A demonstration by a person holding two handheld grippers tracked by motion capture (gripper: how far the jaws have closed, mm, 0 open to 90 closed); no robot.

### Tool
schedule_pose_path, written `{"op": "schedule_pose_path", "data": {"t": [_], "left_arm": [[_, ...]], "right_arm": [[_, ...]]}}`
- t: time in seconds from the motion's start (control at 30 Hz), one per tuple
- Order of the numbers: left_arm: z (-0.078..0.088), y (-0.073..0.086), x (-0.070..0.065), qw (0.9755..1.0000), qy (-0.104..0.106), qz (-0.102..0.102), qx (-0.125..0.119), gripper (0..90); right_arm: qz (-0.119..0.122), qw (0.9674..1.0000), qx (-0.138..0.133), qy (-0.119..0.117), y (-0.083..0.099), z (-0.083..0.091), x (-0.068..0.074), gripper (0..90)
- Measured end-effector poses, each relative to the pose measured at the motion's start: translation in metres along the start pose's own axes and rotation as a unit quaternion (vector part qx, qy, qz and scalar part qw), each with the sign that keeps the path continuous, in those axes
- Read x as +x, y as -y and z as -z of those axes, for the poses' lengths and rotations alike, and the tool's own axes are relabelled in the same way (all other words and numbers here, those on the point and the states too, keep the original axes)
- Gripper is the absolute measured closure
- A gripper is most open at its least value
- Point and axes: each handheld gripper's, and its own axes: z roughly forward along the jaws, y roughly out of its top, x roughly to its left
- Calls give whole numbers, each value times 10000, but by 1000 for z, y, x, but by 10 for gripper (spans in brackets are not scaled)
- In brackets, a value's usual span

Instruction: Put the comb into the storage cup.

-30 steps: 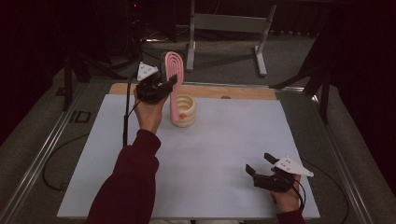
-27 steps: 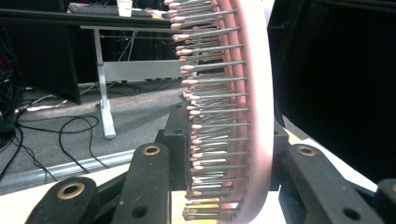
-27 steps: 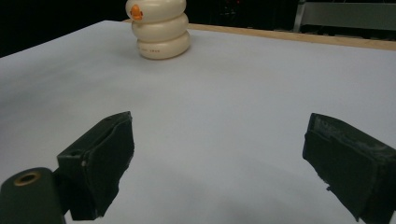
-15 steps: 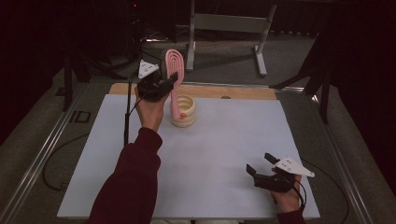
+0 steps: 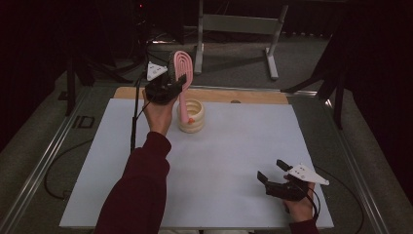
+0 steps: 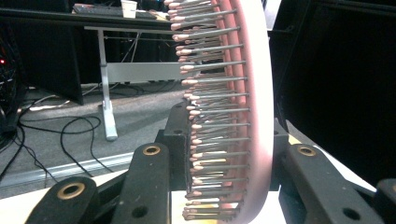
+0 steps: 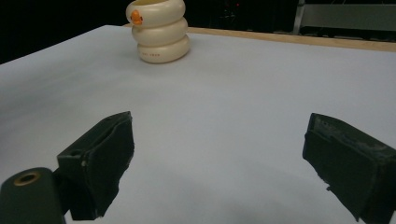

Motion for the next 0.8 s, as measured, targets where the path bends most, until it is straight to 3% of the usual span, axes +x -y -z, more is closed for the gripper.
{"op": "schedule_pose_path", "data": {"t": [0.5,0.8], "left_arm": [[-13,-2,-3,10000,41,-80,21,659],[-18,-1,-6,9999,-90,-124,-57,659]], "right_arm": [[-24,10000,1,-28,0,-1,-1,89],[-51,10000,-5,-14,0,-1,-1,89]]}}
